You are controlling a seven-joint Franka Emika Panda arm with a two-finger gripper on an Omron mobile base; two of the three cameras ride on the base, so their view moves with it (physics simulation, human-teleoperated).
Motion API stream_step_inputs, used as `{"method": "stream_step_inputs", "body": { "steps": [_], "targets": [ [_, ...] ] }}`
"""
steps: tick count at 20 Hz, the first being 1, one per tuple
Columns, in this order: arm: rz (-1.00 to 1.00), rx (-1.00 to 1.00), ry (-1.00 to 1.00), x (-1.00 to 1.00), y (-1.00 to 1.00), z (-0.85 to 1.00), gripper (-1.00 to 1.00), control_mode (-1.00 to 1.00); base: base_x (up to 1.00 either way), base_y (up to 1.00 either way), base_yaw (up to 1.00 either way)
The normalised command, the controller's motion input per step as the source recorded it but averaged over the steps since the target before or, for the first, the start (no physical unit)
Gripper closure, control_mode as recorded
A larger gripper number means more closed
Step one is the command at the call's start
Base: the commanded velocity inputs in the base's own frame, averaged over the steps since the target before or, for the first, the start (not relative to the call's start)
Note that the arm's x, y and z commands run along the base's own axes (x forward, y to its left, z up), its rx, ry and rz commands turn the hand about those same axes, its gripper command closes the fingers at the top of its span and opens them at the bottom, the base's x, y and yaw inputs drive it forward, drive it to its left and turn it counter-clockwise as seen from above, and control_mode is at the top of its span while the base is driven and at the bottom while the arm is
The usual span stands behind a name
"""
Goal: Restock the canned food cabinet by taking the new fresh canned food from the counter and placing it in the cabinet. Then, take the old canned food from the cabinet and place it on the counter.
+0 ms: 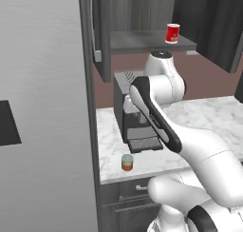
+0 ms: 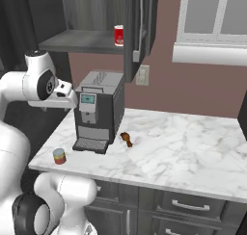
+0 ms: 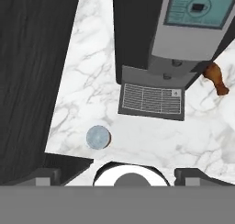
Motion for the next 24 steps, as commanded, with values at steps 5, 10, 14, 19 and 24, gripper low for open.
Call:
{"method": "stream_step_inputs", "body": {
  "steps": [5,10,14,19,24],
  "targets": [
    [0.00,0.02,0.00,-0.53,0.03,-0.69,-1.00,-1.00,0.00,0.00,0.00],
    [0.00,0.06,0.00,-0.57,0.00,-0.71,-1.00,-1.00,0.00,0.00,0.00],
    [0.00,0.03,0.00,-0.15,-0.01,-0.55,-1.00,-1.00,0.00,0.00,0.00],
    [0.00,-0.01,0.03,0.12,0.08,-0.35,-1.00,-1.00,0.00,0.00,0.00],
    [0.00,-0.01,0.14,0.38,0.01,-0.26,-1.00,-1.00,0.00,0.00,0.00]
  ]
}}
